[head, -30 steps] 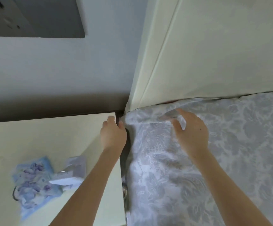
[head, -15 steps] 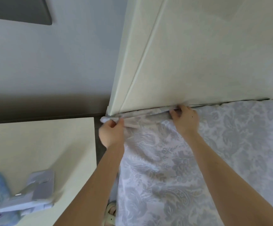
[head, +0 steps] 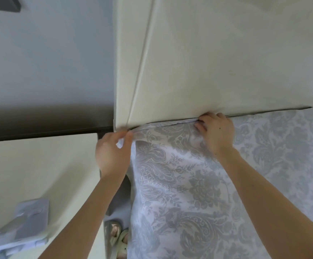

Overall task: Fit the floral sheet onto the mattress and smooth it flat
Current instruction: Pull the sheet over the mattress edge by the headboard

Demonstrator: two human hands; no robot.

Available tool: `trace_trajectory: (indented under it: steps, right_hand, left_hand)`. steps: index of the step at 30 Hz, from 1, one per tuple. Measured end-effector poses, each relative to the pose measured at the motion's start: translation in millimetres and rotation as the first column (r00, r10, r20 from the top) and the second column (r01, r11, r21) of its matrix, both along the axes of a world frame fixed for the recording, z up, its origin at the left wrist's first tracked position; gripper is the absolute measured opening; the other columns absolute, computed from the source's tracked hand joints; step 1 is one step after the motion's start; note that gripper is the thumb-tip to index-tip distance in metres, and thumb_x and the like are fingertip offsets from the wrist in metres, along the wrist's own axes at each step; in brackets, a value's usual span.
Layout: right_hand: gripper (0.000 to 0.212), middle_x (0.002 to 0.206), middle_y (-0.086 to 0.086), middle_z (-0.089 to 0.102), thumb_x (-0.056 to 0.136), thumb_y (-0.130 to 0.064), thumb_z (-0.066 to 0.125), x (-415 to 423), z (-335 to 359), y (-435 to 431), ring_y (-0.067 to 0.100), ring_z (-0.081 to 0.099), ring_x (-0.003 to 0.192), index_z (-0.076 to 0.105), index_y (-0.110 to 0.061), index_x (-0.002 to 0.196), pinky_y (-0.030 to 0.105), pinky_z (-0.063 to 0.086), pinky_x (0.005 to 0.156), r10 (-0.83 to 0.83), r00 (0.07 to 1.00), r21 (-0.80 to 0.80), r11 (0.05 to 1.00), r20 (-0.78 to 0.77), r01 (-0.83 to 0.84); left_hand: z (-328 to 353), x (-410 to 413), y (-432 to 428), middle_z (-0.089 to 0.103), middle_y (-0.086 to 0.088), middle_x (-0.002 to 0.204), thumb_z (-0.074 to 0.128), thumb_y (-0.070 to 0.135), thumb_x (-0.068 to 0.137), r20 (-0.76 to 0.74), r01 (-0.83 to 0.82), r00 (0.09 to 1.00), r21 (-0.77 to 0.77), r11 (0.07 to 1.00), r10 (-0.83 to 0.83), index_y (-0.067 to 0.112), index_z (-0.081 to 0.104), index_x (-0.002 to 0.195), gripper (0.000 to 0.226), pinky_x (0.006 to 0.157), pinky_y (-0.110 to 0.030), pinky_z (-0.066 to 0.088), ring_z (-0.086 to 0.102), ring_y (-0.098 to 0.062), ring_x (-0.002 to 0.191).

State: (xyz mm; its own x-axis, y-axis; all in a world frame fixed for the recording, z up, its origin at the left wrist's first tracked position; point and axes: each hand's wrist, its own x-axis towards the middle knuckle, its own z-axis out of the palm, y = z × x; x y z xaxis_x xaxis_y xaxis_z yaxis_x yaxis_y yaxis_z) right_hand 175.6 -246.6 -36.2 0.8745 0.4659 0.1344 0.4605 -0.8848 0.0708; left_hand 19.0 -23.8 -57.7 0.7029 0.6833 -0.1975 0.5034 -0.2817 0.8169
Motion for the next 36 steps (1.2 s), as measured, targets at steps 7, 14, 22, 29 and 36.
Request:
trace_trajectory:
  steps: [7, 14, 22, 29, 36]
  right_hand:
    - [0.009, 0.066, 0.001, 0.067, 0.075, -0.02, 0.067, 0.6, -7.8, 7.6, 0.027, 0.06, 0.059, 0.072, -0.014, 0.069, 0.028, 0.044, 0.05, 0.223, 0.975, -0.069, 0.973, -0.004, -0.222]
    - [0.013, 0.05, 0.004, 0.056, 0.077, -0.004, 0.06, -6.0, 23.3, 17.7, 0.02, 0.041, 0.036, 0.064, -0.007, 0.065, 0.018, 0.02, 0.041, 0.029, 0.974, 0.163, 0.984, 0.223, -0.066]
    - [0.032, 0.072, 0.013, 0.066, 0.093, -0.024, 0.055, -27.2, -3.5, 28.9, 0.031, 0.059, 0.058, 0.056, 0.0, 0.115, 0.027, 0.035, 0.051, -0.107, 0.989, 0.228, 0.965, -0.103, 0.128]
    - [0.05, 0.083, 0.019, 0.07, 0.095, -0.033, 0.027, -33.2, -13.8, 52.0, 0.037, 0.063, 0.079, 0.067, -0.004, 0.091, 0.036, 0.04, 0.095, 0.073, 0.966, 0.046, 0.997, -0.248, -0.063]
    - [0.034, 0.078, 0.014, 0.063, 0.096, -0.028, 0.036, -56.8, 16.6, 49.8, 0.034, 0.057, 0.073, 0.061, -0.01, 0.083, 0.031, 0.028, 0.058, -0.002, 0.997, 0.087, 0.996, -0.075, 0.009]
  left_hand:
    - [-17.3, 24.9, -9.2, 0.068, 0.014, 0.089, 0.059, 0.054, 0.079, -0.213, -0.073, 0.977, -0.266, 0.961, 0.015, 0.035, 0.07, 0.094, 0.027, 0.099, -0.046, 0.038, 0.061, -0.017, 0.098]
    - [1.1, 34.3, -24.5, 0.066, 0.004, 0.076, 0.073, 0.035, 0.074, 0.188, -0.334, 0.941, 0.363, 0.87, 0.283, 0.022, 0.072, 0.072, 0.013, 0.074, -0.03, 0.023, 0.048, -0.018, 0.079]
    - [-44.6, 39.4, 12.9, 0.058, -0.011, 0.128, 0.068, 0.043, 0.079, -0.466, -0.37, 0.883, -0.615, 0.696, 0.058, 0.005, 0.055, 0.126, 0.062, 0.082, -0.028, 0.047, 0.055, -0.029, 0.118]
    - [-27.2, 37.9, 5.3, 0.064, -0.006, 0.069, 0.055, 0.008, 0.075, -0.279, -0.335, 0.938, -0.587, 0.737, 0.205, 0.005, 0.065, 0.077, 0.011, 0.076, -0.033, 0.055, 0.066, -0.028, 0.079]
    - [-27.0, -13.1, 0.7, 0.049, -0.004, 0.079, 0.05, 0.014, 0.084, -0.219, -0.236, 0.97, -0.718, 0.655, 0.109, 0.018, 0.054, 0.079, 0.008, 0.073, -0.031, 0.043, 0.046, -0.019, 0.076]
